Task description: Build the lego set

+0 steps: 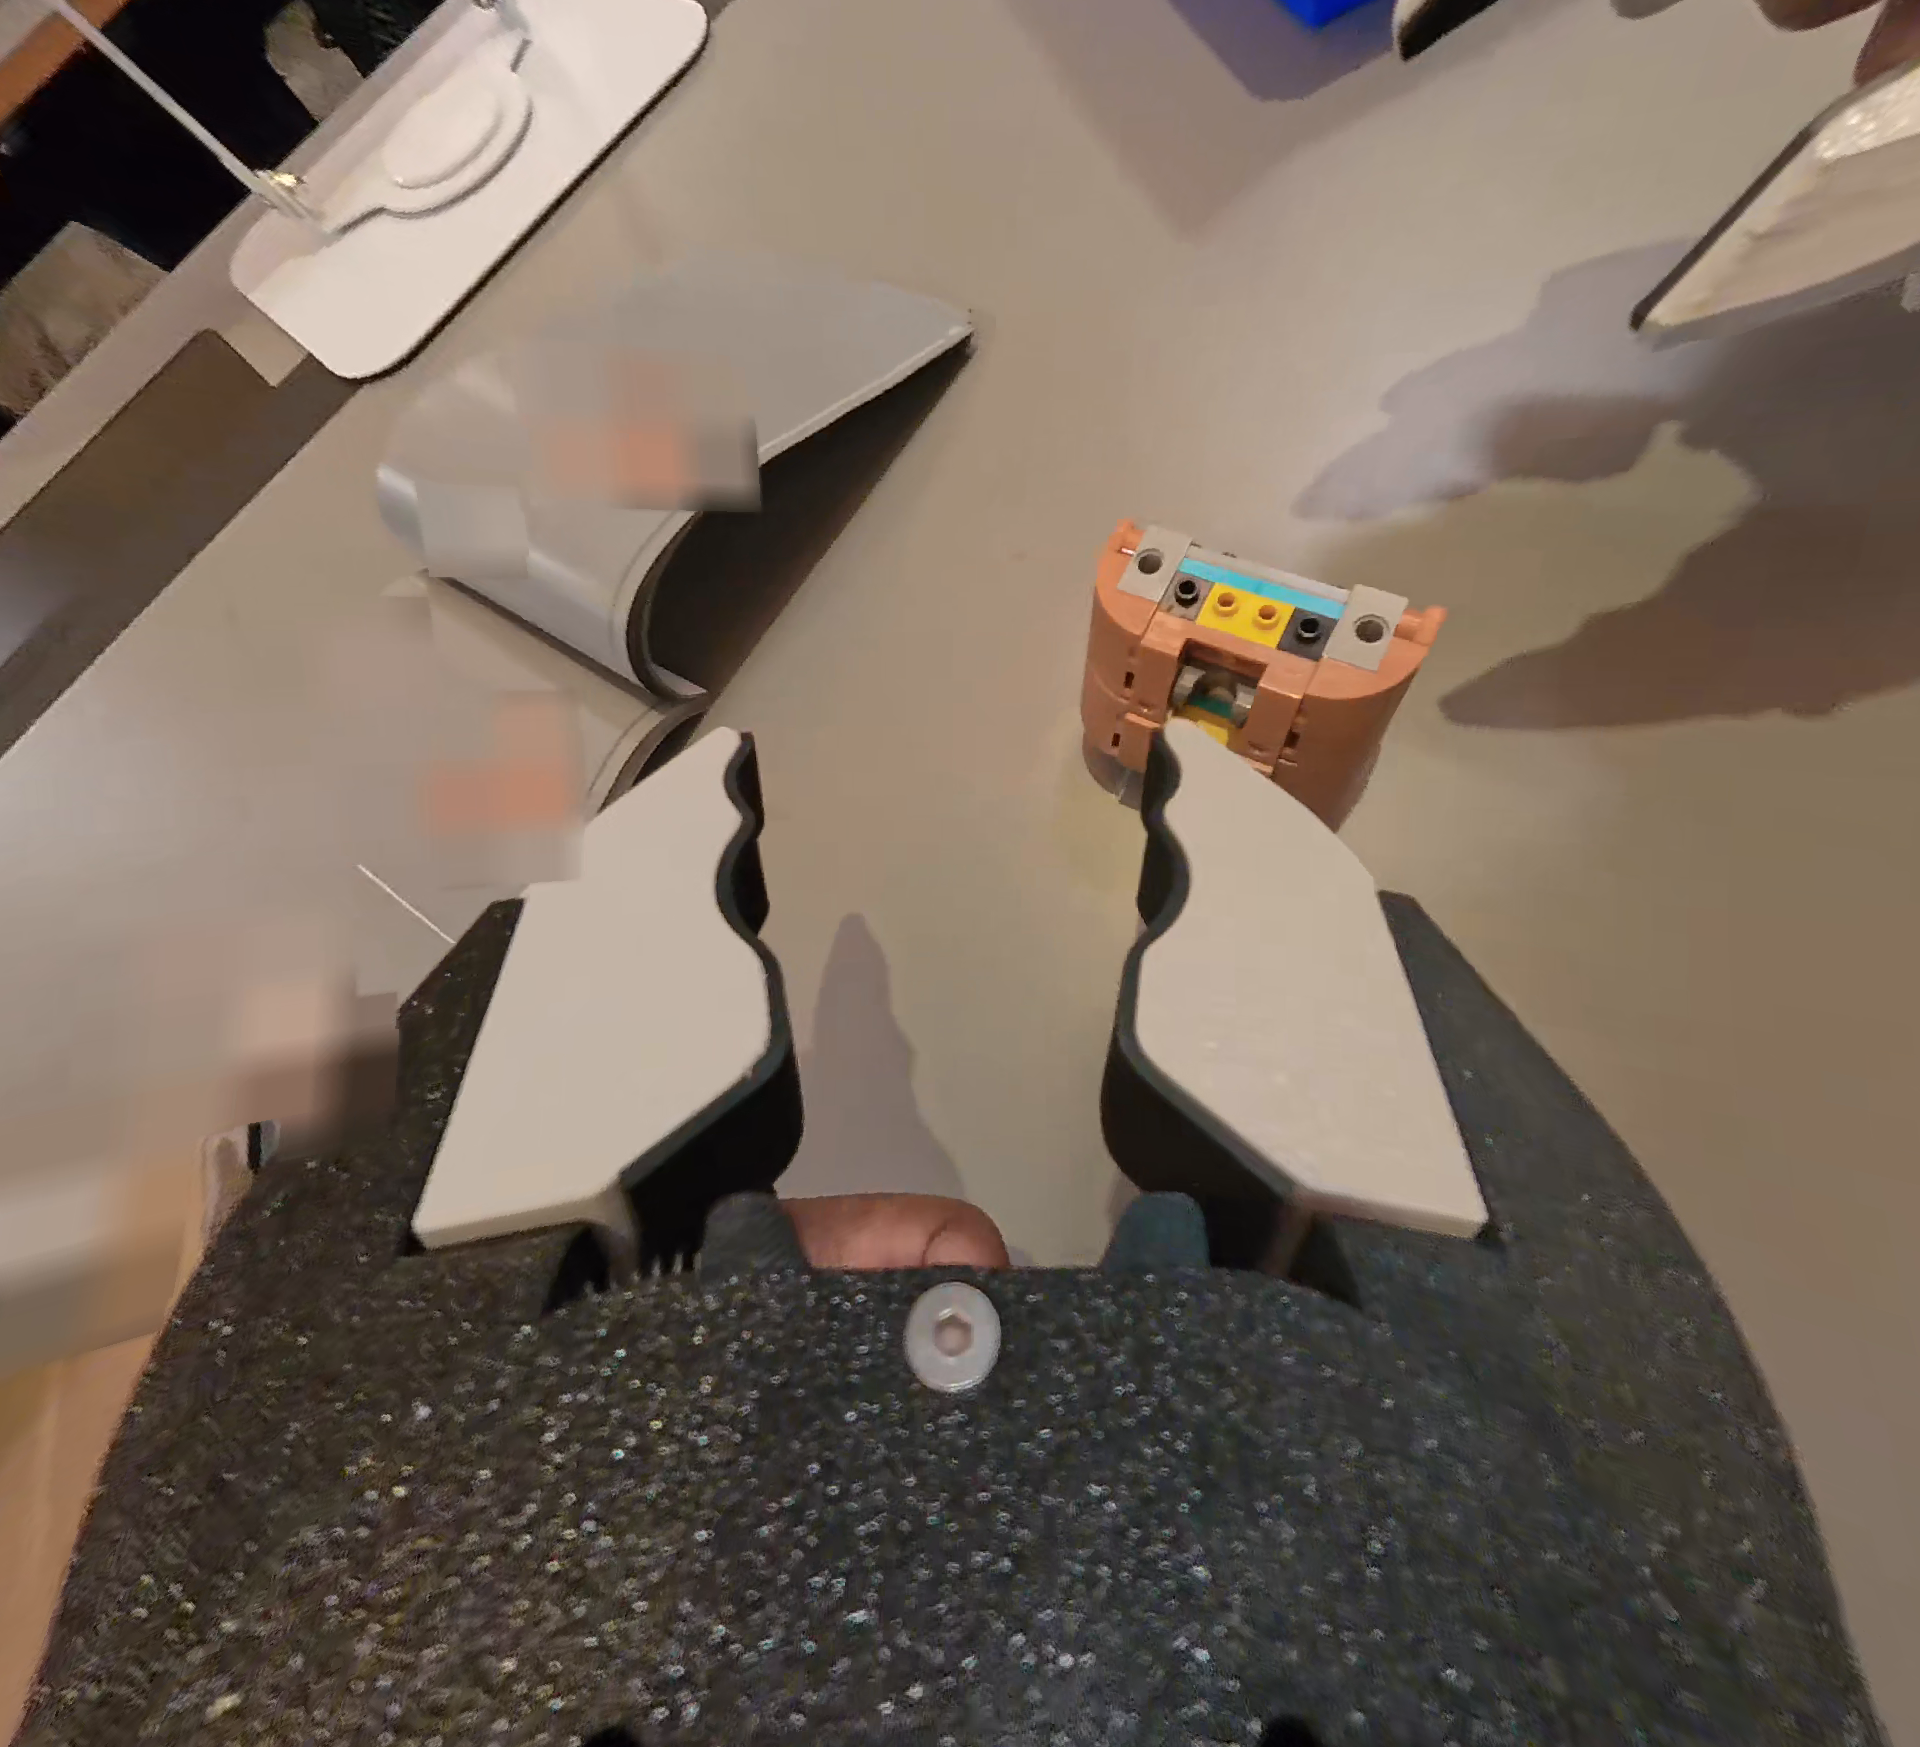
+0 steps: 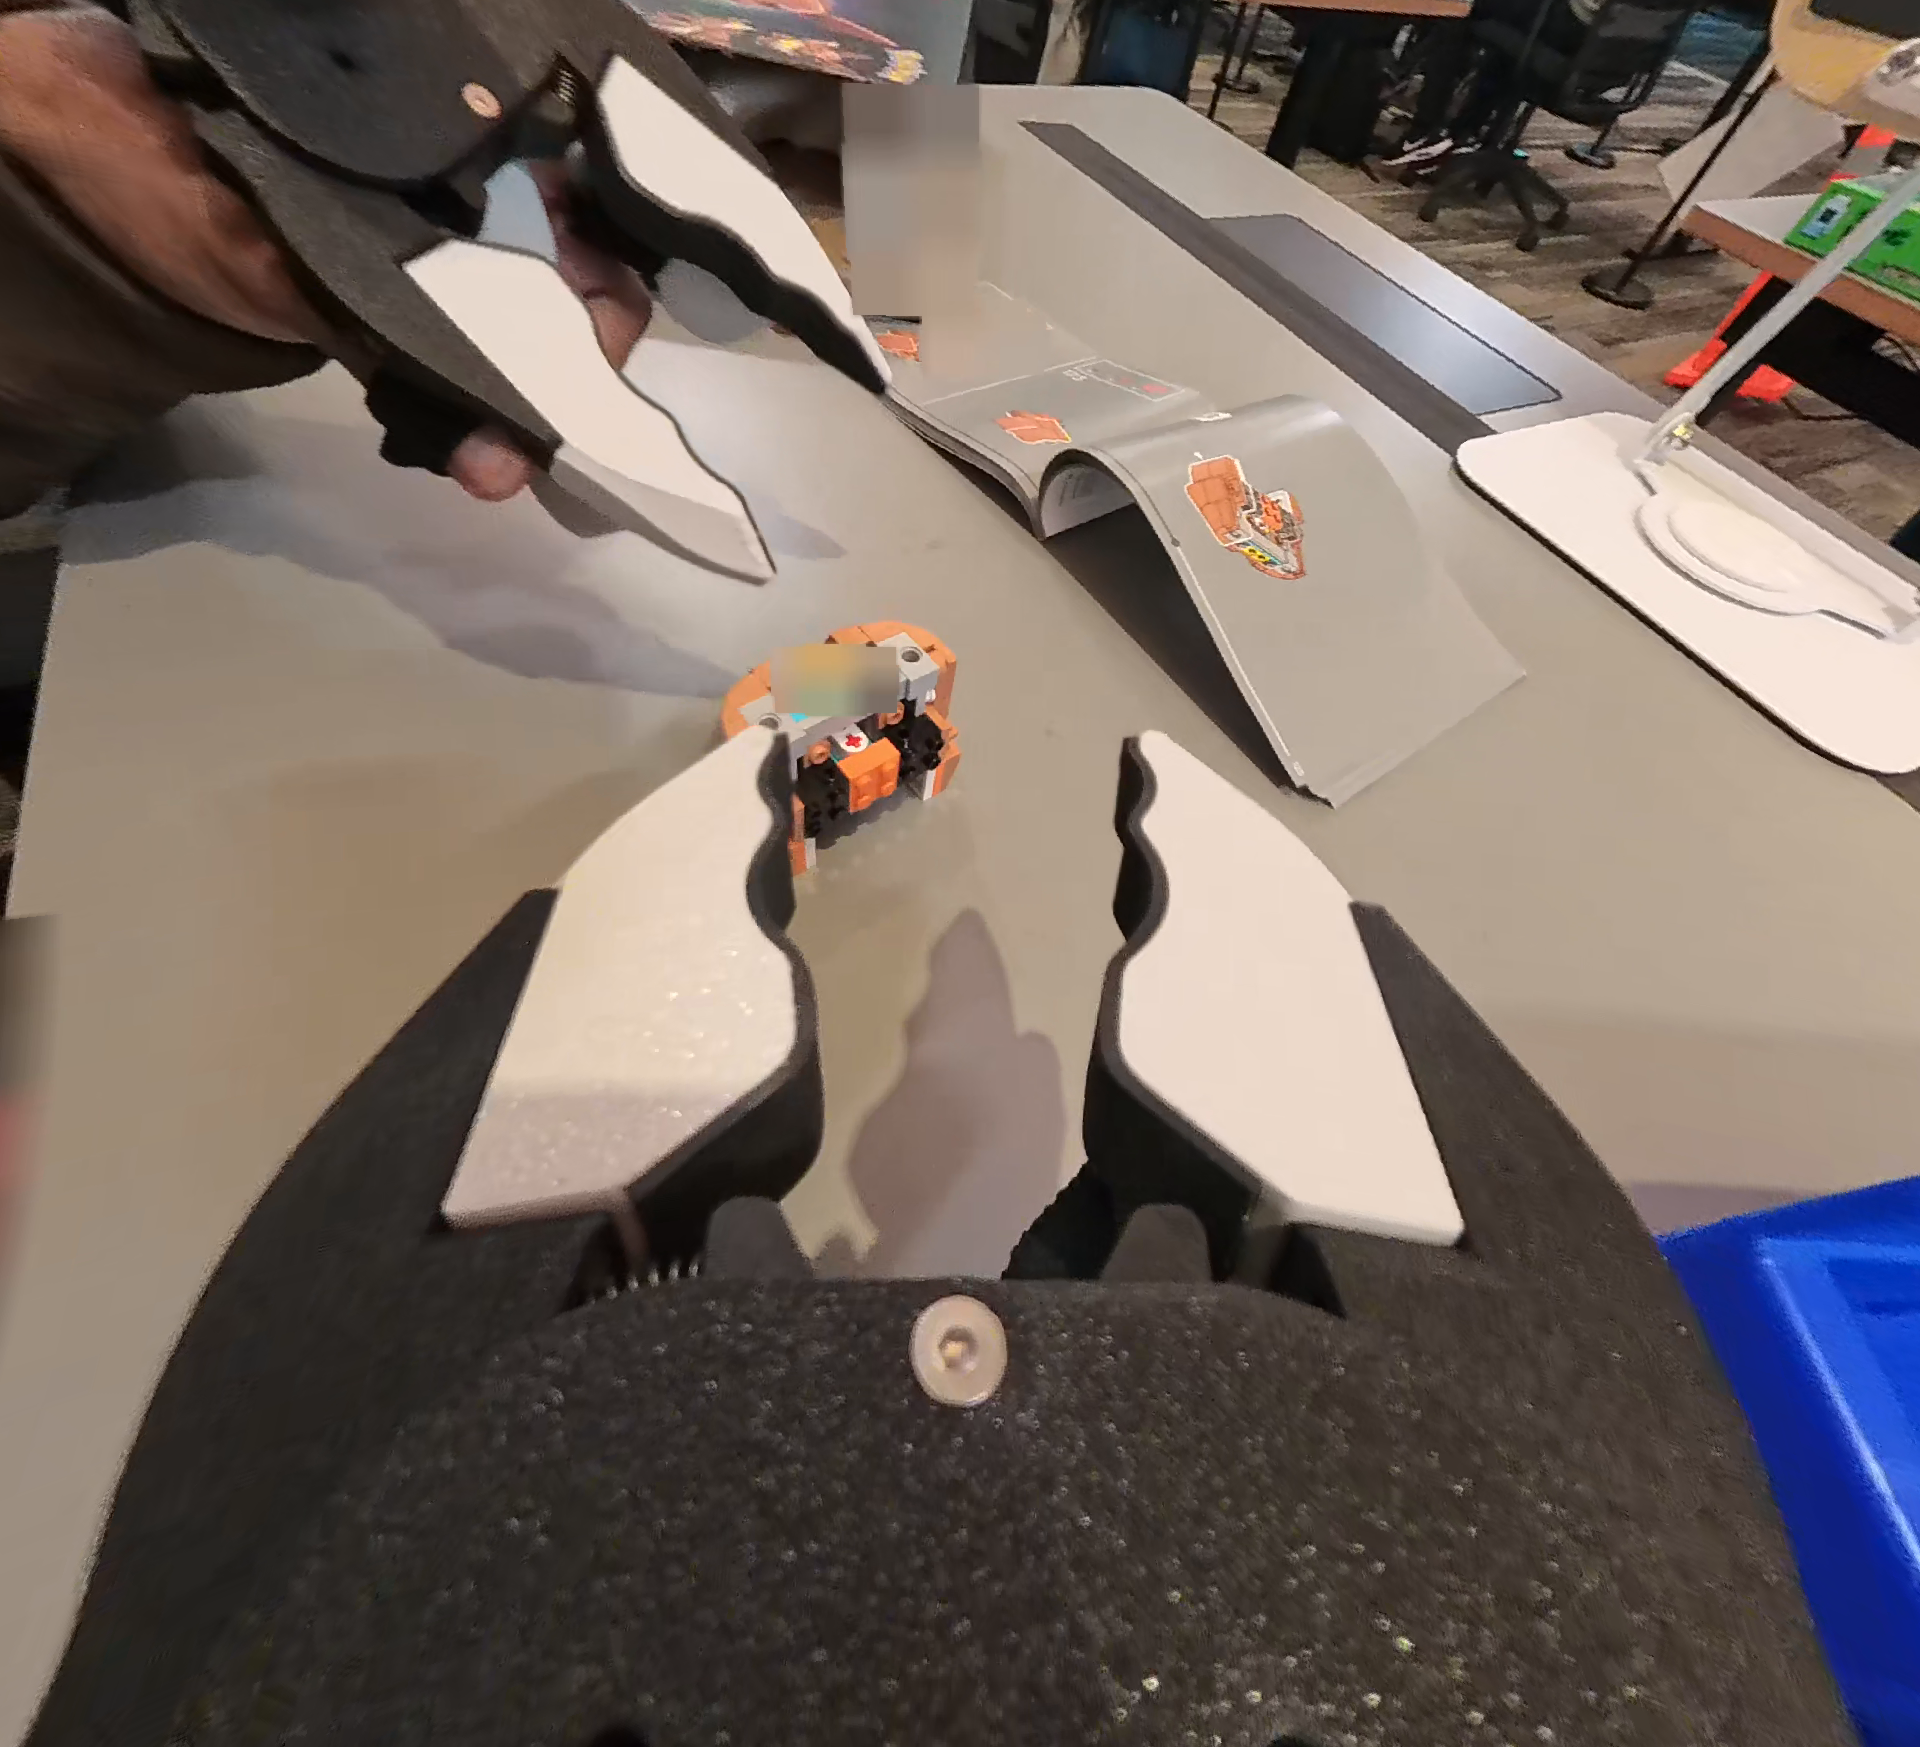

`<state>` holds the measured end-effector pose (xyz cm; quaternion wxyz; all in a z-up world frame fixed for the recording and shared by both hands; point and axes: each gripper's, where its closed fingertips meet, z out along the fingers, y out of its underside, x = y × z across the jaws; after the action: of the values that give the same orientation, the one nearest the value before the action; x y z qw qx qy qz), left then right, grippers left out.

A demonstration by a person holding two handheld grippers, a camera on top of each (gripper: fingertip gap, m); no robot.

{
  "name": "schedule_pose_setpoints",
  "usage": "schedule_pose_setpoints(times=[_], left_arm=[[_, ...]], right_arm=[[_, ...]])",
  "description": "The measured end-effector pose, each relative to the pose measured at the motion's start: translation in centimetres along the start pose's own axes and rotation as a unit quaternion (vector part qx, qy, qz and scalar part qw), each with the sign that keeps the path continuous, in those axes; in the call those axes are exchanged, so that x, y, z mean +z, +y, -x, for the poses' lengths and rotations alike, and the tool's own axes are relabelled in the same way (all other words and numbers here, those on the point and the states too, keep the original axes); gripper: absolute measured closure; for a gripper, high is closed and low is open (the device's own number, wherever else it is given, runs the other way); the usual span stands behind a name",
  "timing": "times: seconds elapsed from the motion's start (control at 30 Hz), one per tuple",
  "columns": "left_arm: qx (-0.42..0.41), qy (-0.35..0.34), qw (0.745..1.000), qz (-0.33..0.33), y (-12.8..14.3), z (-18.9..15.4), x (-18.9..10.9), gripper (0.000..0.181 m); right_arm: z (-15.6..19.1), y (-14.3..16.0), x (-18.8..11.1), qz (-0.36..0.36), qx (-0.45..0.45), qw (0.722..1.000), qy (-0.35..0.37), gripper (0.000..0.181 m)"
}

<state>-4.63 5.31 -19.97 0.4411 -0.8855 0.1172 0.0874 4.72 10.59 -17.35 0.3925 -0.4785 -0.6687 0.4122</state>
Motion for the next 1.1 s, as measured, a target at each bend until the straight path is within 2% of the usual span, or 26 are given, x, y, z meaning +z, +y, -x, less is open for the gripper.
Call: schedule_pose_setpoints(times=[0.47,0.6,0.7,0.77,0.9,1.1], left_arm=[[-0.039,-0.035,0.998,-0.043,0.6,0.9,-1.5,0.125],[-0.044,0.024,0.996,-0.08,0.1,-0.6,-1.5,0.125],[-0.023,0.116,0.987,-0.108,-0.4,-3.4,-1.6,0.123],[-0.002,0.161,0.982,-0.1,0.0,-4.9,-1.1,0.116],[0.045,0.177,0.981,-0.071,0.7,-5.6,1.0,0.098],[0.079,0.202,0.975,-0.043,1.4,-5.6,3.2,0.096]], right_arm=[[-2.5,2.2,0.2,0.081,-0.022,0.99,0.118,0.131],[-2.6,2.7,0.6,0.092,-0.018,0.989,0.116,0.131],[-2.1,2.9,0.9,0.091,-0.015,0.991,0.093,0.13],[-1.8,3.0,1.0,0.088,-0.011,0.993,0.076,0.13],[-1.6,3.1,1.4,0.085,-0.009,0.995,0.054,0.129],[-1.5,3.7,1.8,0.089,-0.012,0.995,0.034,0.128]])
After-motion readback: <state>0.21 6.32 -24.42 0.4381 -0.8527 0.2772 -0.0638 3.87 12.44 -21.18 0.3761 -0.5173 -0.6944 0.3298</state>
